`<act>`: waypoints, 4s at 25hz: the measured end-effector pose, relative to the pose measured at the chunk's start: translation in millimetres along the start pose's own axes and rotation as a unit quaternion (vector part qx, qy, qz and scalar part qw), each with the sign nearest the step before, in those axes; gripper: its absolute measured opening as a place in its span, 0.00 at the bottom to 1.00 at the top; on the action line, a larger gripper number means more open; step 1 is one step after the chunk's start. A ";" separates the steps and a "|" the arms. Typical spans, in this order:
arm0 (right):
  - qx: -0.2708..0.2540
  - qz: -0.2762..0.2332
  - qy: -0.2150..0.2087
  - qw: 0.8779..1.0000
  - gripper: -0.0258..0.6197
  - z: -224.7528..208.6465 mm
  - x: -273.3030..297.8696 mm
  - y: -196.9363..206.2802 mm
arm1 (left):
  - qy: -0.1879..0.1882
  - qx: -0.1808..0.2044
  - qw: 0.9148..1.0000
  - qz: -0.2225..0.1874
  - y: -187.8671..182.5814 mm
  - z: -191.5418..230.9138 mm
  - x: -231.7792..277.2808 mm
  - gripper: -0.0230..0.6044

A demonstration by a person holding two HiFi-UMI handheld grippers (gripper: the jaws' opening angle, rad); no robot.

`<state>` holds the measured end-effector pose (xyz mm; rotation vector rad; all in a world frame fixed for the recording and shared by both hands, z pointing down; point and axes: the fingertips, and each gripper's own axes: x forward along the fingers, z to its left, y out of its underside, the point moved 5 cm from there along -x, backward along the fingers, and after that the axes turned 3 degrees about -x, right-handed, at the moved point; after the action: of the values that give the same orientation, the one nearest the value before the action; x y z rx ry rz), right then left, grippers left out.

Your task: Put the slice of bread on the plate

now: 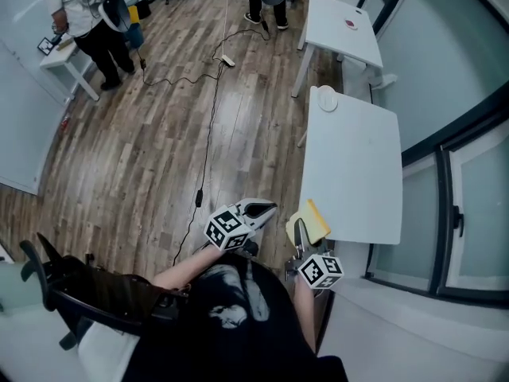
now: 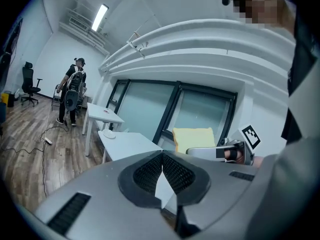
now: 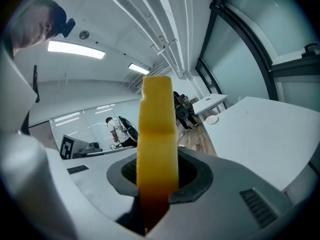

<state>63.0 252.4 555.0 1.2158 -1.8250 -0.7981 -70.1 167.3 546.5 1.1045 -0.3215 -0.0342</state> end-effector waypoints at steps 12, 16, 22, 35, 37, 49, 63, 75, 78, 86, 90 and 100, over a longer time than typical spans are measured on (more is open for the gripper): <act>0.037 0.035 0.005 0.999 0.20 -44.3 103.0 -27.1 | 0.005 -0.024 0.999 0.034 -32.1 93.5 50.0 0.04; 0.022 0.034 0.012 0.999 0.20 -51.3 155.9 -56.5 | 0.021 -0.017 0.999 0.034 -64.8 140.5 65.3 0.04; 0.022 0.022 0.034 0.999 0.20 -53.9 215.4 -82.6 | 0.050 -0.014 0.998 0.043 -95.7 199.4 83.1 0.04; 0.016 0.046 0.056 0.997 0.20 -137.6 306.5 -126.7 | 0.047 -0.036 0.995 0.075 -117.0 294.9 179.1 0.04; 0.009 0.052 0.053 0.997 0.20 -161.4 324.2 -140.6 | 0.043 -0.033 0.995 0.081 -125.1 312.0 203.7 0.04; -0.045 0.140 0.059 0.987 0.20 -308.6 414.4 -178.3 | 0.022 -0.011 0.993 0.113 -147.7 377.3 341.1 0.04; -0.109 0.275 0.151 0.943 0.20 -431.6 537.9 -156.8 | 0.004 -0.026 0.987 0.161 -141.4 470.1 420.9 0.04; -0.304 0.389 0.329 0.805 0.20 -468.4 596.3 -175.1 | 0.004 -0.079 0.987 0.139 -149.6 492.0 420.5 0.04; -0.304 0.386 0.303 0.817 0.20 -456.8 603.7 -169.9 | 0.006 -0.078 0.987 0.142 -149.5 493.4 415.4 0.04; -0.240 0.397 0.203 0.862 0.45 -431.3 598.4 -146.1 | 0.009 -0.085 0.986 0.145 -150.3 499.8 414.9 0.04; -0.210 0.384 0.174 0.882 0.52 -418.5 583.4 -140.0 | 0.011 -0.081 0.986 0.147 -153.8 498.0 420.1 0.04; -0.156 0.196 0.219 0.943 0.23 -365.4 501.9 -184.8 | 0.035 -0.051 0.988 0.140 -165.0 467.1 410.5 0.04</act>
<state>344.9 -308.5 714.6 0.7204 -1.4383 -0.5115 215.9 -390.9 689.5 0.9479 -0.4048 0.2353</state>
